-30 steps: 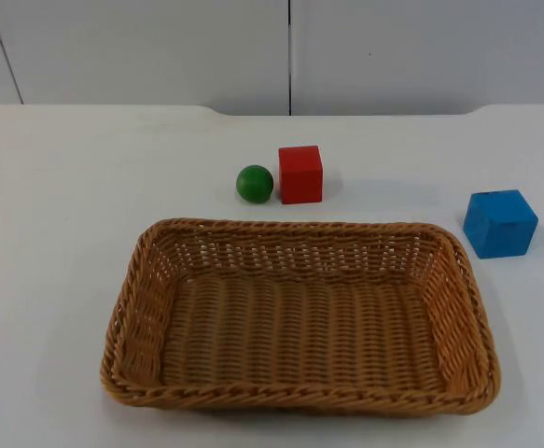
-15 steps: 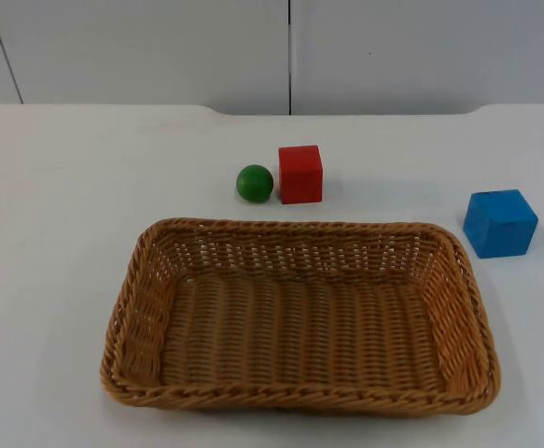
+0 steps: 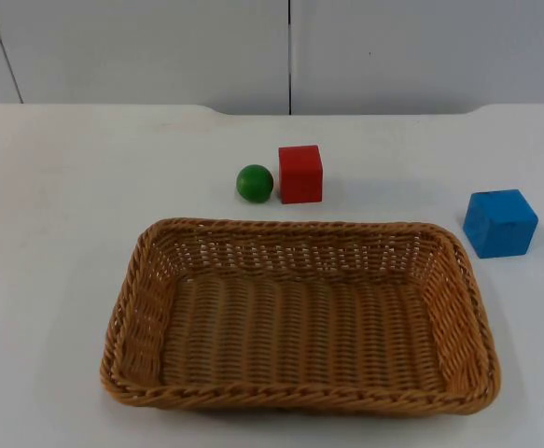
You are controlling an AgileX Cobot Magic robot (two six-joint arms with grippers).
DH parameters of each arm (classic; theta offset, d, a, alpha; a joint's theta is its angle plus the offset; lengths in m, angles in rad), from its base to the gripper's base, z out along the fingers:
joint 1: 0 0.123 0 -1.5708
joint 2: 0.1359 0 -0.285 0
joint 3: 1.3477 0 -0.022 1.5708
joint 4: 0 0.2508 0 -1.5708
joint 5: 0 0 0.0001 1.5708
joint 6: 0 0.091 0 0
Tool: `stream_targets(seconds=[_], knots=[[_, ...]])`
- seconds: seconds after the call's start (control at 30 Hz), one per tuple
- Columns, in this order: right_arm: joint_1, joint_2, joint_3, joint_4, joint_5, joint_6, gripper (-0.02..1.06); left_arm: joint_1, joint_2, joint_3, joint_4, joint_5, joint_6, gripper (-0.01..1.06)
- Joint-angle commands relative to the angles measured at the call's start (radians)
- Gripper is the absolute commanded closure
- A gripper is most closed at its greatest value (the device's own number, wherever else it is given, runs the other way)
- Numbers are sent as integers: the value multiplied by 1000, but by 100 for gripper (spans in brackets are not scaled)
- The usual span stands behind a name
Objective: Place all geometric objects except the red cube into the basket.
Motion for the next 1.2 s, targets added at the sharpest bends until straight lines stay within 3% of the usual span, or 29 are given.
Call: stream_targets(seconds=[0.0,0.27,0.9,1.17], knots=[[-7,-4,2,-2,-4,-1,-1,-71,74,-42,71,-19,-6,0],[-7,-4,2,-8,-4,2,-1,-195,364,-223,193,-17,-34,0],[-7,-4,2,-20,-4,12,-1,-193,846,-652,355,4,-23,0],[-7,-4,2,-20,-4,12,-1,-193,909,-664,356,-2,21,0]])
